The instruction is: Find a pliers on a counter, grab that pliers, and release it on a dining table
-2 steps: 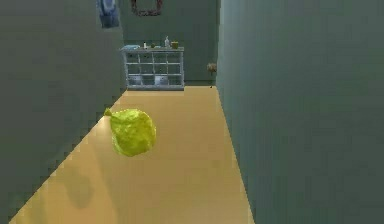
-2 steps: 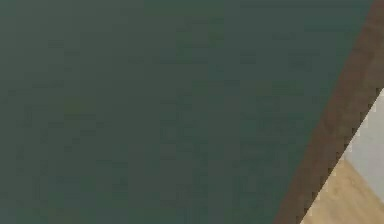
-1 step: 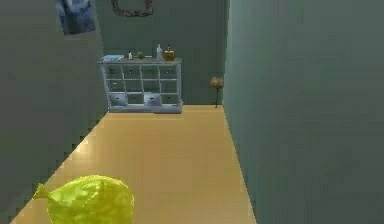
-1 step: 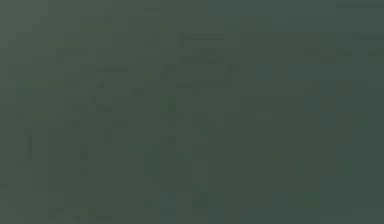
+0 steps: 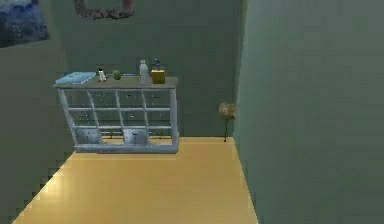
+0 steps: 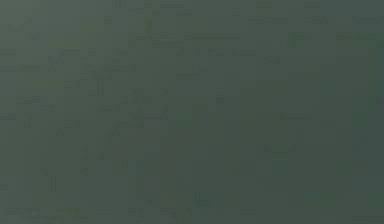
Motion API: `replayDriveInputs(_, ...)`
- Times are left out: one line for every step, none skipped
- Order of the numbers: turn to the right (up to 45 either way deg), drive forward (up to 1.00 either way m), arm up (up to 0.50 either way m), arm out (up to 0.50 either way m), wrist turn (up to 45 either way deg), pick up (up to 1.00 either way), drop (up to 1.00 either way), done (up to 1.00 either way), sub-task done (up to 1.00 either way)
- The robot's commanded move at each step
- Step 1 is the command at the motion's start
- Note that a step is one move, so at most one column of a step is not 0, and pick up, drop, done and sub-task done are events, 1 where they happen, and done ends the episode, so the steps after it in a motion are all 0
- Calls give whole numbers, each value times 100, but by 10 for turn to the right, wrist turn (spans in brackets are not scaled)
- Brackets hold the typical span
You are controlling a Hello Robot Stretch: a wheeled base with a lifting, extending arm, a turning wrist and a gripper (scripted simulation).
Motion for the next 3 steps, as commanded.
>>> replayDriveInputs(-30, 0, 0, 0, 0, 0, 0, 0, 0)
replayDriveInputs(0, 100, 0, 0, 0, 0, 0, 0, 0)
replayDriveInputs(-120, 0, 0, 0, 0, 0, 0, 0, 0)
